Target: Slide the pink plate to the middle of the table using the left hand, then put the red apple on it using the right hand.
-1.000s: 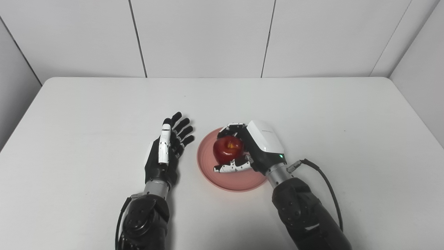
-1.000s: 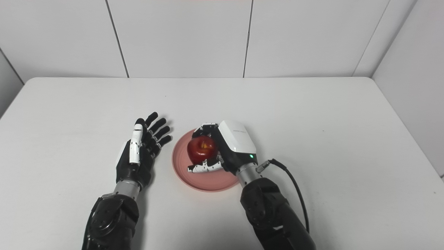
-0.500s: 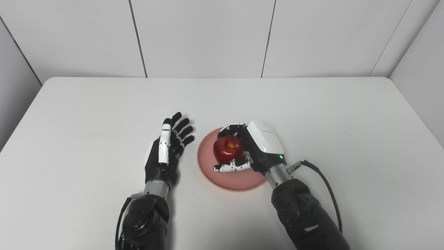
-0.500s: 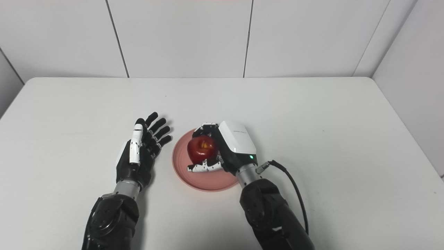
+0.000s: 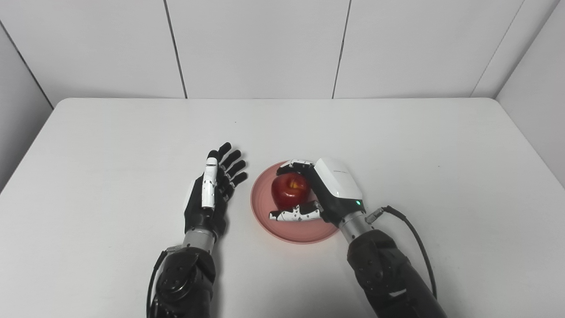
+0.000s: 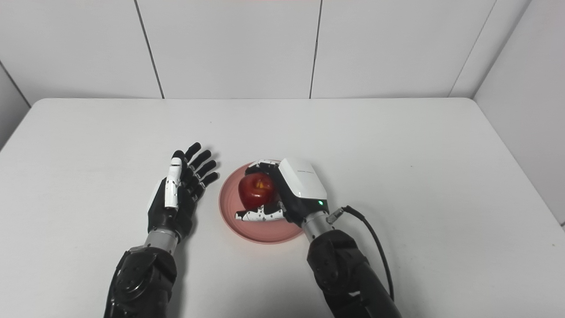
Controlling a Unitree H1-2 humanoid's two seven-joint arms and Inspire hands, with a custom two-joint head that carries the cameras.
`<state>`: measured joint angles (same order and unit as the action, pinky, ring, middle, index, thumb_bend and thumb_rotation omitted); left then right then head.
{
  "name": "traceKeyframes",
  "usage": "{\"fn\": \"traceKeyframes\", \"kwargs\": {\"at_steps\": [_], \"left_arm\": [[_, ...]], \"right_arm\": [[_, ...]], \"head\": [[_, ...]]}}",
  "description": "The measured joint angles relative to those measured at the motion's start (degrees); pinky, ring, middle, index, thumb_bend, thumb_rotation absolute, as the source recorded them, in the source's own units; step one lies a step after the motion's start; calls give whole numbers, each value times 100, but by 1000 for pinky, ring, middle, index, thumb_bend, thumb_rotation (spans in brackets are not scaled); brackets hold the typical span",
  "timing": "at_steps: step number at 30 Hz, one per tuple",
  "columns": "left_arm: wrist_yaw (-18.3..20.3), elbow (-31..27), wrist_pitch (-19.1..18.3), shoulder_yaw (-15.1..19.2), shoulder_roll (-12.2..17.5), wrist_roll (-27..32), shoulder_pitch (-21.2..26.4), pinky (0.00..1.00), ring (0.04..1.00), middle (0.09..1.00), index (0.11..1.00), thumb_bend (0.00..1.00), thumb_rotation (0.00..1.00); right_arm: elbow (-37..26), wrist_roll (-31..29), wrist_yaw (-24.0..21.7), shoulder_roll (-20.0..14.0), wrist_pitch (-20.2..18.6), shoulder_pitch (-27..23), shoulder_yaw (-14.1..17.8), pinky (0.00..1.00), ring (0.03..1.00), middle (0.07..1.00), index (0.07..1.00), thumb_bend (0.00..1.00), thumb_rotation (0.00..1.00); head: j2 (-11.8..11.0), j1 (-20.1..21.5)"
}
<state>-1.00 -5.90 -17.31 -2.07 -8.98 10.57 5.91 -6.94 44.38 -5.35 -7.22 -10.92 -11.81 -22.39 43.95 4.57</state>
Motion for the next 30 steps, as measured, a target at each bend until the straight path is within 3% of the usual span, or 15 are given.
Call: {"fn": "traceKeyframes", "kwargs": {"at_steps": [11, 19, 30], "left_arm": [[0, -6, -8, 1, 0, 2, 0, 842, 862, 878, 874, 432, 1000], [0, -7, -8, -1, 0, 1, 0, 843, 864, 876, 874, 437, 1000], [-3, -9, -9, -5, 0, -10, 0, 844, 863, 875, 874, 437, 1000]], "right_arm": [[-187, -52, -112, -9, 1, 5, 45, 715, 788, 814, 831, 1000, 515], [-436, -36, -137, -30, 1, 78, 127, 758, 837, 868, 893, 1000, 581], [-896, -59, -164, -12, 1, 157, 389, 866, 941, 966, 982, 1000, 672]], "head": [[-9, 17], [-26, 26], [-44, 26]]}}
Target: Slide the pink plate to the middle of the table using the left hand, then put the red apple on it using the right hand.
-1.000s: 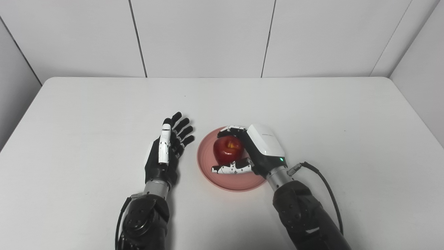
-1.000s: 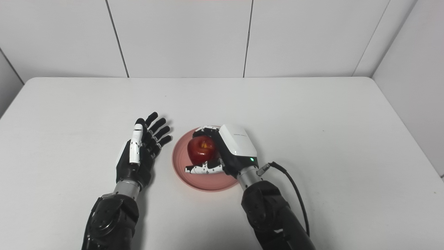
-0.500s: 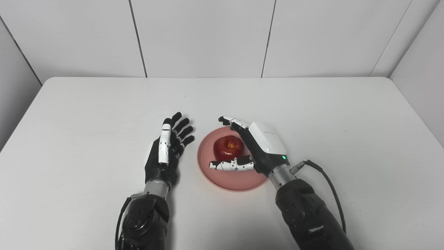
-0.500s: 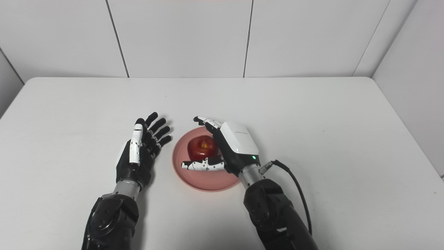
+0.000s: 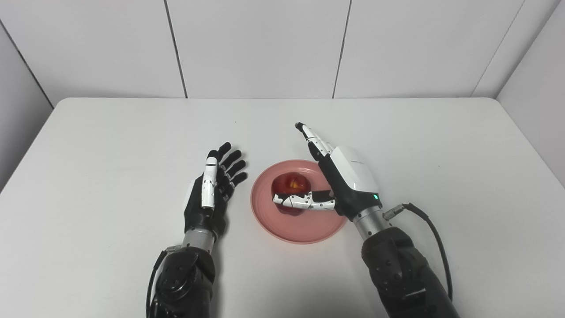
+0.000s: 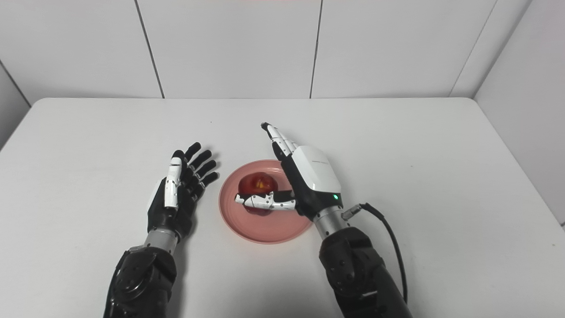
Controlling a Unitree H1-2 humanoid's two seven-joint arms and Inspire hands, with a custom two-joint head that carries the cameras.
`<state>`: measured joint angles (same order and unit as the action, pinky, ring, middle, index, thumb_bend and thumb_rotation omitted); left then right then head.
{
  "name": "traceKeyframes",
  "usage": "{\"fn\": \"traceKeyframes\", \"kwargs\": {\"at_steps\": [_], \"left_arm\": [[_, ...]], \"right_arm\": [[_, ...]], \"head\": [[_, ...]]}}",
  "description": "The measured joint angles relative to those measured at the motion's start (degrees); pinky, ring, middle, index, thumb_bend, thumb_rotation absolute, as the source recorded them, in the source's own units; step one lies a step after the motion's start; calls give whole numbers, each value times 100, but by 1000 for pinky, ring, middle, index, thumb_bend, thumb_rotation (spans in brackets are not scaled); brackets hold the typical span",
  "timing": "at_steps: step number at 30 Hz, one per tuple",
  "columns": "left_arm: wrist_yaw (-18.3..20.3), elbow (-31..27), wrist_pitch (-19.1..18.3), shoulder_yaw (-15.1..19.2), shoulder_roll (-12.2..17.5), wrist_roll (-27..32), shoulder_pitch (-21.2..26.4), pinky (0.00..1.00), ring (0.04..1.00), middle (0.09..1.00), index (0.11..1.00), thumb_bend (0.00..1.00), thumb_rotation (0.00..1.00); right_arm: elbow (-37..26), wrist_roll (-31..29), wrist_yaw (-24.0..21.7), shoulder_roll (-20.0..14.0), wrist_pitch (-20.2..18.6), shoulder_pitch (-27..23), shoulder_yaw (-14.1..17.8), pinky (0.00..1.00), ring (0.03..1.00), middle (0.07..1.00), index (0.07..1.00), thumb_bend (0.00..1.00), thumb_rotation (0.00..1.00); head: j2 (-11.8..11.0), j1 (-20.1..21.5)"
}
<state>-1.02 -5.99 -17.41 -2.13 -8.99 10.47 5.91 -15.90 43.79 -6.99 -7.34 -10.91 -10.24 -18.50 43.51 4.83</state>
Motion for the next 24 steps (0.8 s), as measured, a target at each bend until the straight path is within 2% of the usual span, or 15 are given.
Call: {"fn": "traceKeyframes", "kwargs": {"at_steps": [6, 14, 21, 24], "left_arm": [[0, -1, -2, 7, 0, 24, 0, 849, 864, 873, 872, 440, 1000], [1, -2, -5, 16, 1, 43, 0, 856, 868, 878, 874, 440, 1000], [8, -1, -4, 19, 5, 45, 0, 857, 870, 879, 875, 444, 1000], [11, -1, -4, 25, 5, 48, 0, 856, 870, 881, 874, 446, 1000]], "right_arm": [[-97, -91, 194, 30, 9, 12, 356, 811, 909, 942, 957, 1000, 682], [-101, -648, 508, -9, 35, 129, 959, 782, 874, 912, 923, 1000, 663], [-105, -870, 568, -1, 25, 135, 1318, 789, 866, 898, 930, 1000, 741], [-105, -984, 566, -1, 15, 182, 1433, 781, 863, 895, 933, 960, 807]], "head": [[-18, 0], [-35, 53], [-53, 70], [-62, 70]]}}
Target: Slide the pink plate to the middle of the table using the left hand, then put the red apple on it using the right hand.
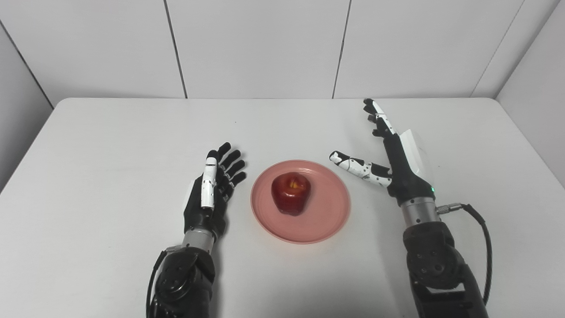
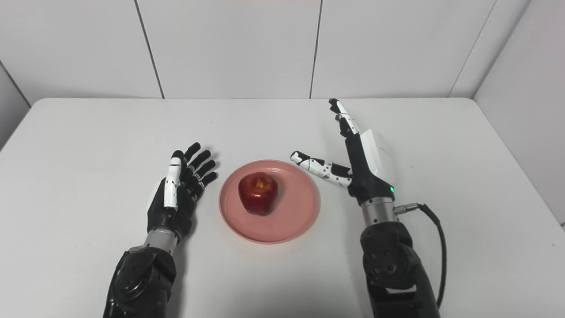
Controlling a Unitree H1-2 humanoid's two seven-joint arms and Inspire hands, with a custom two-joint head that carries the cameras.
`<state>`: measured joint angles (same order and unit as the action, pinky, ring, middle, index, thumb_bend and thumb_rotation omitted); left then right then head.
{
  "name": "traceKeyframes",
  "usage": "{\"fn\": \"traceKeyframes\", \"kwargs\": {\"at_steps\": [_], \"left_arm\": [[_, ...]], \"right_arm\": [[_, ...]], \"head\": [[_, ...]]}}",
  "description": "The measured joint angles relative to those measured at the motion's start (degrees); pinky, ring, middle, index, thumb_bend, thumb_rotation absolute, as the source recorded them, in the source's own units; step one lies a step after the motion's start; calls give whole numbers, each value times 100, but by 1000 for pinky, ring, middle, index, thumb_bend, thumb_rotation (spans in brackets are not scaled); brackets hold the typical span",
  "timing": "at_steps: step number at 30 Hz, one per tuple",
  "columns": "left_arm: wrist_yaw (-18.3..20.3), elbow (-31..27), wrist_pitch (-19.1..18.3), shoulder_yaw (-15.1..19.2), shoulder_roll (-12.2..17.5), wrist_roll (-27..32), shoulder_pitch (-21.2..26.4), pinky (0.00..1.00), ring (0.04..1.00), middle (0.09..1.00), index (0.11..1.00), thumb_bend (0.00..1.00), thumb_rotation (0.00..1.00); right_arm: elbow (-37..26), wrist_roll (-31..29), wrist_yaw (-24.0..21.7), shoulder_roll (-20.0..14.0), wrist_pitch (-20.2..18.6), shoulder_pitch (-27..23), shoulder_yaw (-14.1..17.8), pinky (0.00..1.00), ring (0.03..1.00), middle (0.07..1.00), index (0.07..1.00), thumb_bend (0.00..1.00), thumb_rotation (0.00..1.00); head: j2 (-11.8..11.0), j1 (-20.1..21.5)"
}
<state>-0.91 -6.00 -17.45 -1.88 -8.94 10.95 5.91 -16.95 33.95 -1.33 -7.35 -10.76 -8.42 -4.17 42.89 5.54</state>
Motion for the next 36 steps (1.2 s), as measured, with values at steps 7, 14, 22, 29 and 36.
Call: {"fn": "traceKeyframes", "kwargs": {"at_steps": [7, 14, 22, 29, 36], "left_arm": [[7, 1, 0, 21, 2, 1, 0, 852, 867, 878, 872, 443, 1000], [15, 1, 0, 31, 3, 3, 0, 854, 868, 880, 873, 436, 1000], [20, 3, 1, 36, 4, 1, 0, 852, 865, 878, 872, 436, 1000], [22, 12, 3, 40, 4, 1, 1, 850, 866, 879, 871, 436, 1000], [50, 50, 33, 48, 19, 1, 13, 851, 865, 880, 872, 431, 1000]], "right_arm": [[-19, -119, -68, 26, -249, 198, 58, 777, 860, 897, 922, 902, 973], [-20, -187, -92, 75, -419, 269, 44, 797, 864, 893, 897, 845, 1000], [88, -445, -65, 83, -418, 428, 58, 798, 863, 889, 894, 693, 1000], [507, -772, 16, 125, -409, 447, 83, 803, 863, 886, 894, 629, 1000], [882, -1368, 215, 239, -133, 437, 176, 801, 848, 882, 884, 469, 1000]], "head": [[-9, -9], [-18, -18], [-18, -44], [-61, -97], [-88, -105]]}}
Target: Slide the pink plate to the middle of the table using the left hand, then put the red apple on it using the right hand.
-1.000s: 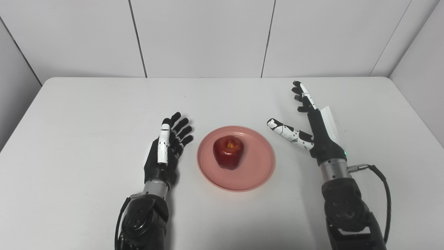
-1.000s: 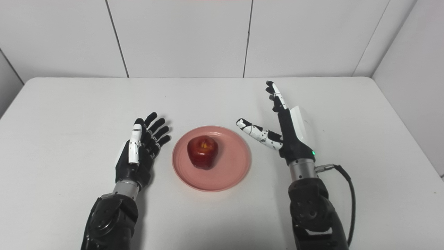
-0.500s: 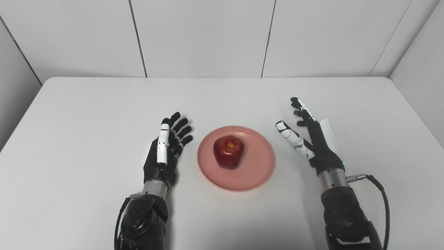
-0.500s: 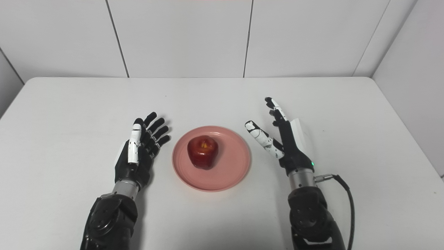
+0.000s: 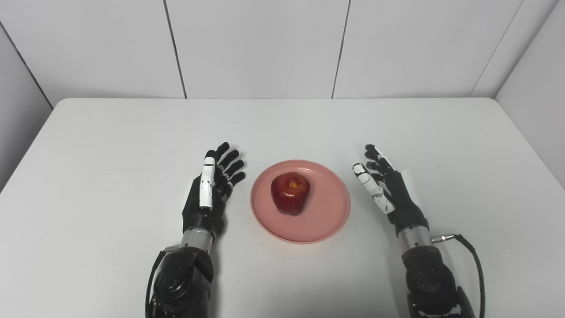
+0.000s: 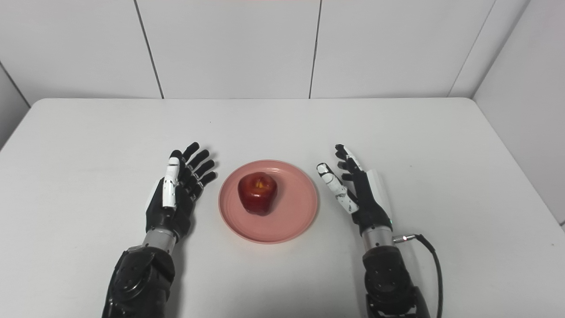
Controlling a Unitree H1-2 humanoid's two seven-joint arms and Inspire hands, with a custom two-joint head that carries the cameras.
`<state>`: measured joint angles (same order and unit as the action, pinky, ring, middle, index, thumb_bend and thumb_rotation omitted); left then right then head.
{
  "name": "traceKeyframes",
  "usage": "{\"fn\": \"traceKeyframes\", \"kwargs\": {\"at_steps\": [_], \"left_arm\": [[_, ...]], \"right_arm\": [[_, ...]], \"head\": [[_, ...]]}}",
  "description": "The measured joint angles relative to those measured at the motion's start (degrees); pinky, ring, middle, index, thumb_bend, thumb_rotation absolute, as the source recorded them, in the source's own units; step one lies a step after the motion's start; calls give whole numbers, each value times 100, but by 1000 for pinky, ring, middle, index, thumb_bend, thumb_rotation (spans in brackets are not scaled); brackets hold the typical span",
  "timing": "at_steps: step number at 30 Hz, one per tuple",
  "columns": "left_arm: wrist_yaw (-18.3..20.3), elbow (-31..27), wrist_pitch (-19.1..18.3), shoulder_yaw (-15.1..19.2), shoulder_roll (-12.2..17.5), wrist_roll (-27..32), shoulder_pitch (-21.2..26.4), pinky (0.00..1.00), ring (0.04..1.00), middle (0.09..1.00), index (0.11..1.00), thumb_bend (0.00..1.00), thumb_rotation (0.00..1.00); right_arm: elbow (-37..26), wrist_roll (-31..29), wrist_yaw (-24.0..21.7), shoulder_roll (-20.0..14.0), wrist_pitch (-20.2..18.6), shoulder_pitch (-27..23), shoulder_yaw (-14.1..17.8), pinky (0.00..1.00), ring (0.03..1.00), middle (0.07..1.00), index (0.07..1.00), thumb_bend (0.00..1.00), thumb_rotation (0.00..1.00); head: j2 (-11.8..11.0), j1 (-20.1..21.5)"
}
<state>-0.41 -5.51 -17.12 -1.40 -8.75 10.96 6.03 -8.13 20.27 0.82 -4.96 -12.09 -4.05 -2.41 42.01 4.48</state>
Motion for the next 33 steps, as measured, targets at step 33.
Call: {"fn": "traceKeyframes", "kwargs": {"at_steps": [33], "left_arm": [[198, 47, 34, 123, 150, 1, 26, 856, 868, 882, 872, 407, 1000]], "right_arm": [[272, -870, 224, 214, 309, -37, 139, 828, 872, 896, 898, 176, 998]], "head": [[-97, -167]]}}
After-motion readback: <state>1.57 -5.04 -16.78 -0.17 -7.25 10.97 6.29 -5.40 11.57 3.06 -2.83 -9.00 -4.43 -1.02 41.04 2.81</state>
